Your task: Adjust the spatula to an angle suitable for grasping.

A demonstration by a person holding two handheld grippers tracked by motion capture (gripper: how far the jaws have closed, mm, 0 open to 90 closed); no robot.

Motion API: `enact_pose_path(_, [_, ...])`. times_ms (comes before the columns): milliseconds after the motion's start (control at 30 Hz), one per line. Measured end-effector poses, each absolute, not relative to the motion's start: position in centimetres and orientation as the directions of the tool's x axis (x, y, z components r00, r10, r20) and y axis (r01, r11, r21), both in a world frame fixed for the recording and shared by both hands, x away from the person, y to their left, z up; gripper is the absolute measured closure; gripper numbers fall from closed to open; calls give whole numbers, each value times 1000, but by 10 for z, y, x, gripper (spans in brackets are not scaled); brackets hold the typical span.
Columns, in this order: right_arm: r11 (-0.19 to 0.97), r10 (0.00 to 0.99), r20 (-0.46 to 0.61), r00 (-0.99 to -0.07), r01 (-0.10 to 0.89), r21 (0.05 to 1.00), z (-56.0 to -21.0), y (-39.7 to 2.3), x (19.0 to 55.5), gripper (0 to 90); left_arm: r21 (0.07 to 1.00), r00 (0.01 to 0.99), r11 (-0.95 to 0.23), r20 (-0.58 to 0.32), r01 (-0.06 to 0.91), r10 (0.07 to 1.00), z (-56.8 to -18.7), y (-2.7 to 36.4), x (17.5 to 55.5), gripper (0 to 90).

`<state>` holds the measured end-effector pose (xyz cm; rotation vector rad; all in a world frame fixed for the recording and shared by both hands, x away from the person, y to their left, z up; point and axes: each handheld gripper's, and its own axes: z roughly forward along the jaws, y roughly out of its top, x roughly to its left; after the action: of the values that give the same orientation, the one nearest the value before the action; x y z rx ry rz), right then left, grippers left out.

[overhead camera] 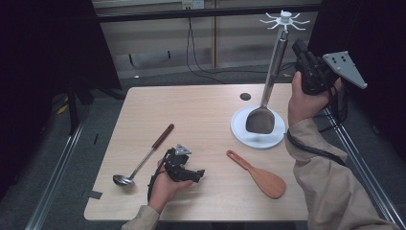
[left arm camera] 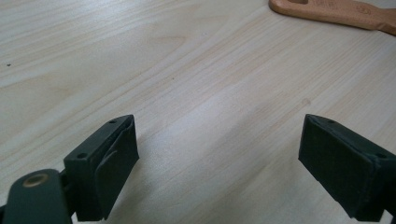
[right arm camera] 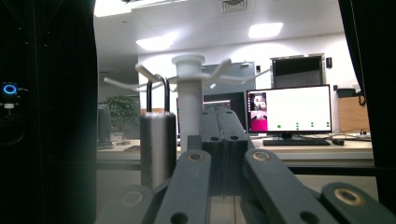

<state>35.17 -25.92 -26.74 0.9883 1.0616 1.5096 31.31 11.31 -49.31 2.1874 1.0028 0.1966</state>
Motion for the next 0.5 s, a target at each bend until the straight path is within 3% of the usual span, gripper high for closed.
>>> enact_pose_path(500, [-136, 985, 102, -139, -266, 954, -250, -267, 361, 900, 658, 695, -460, -138, 597, 706, -490, 117, 314, 116])
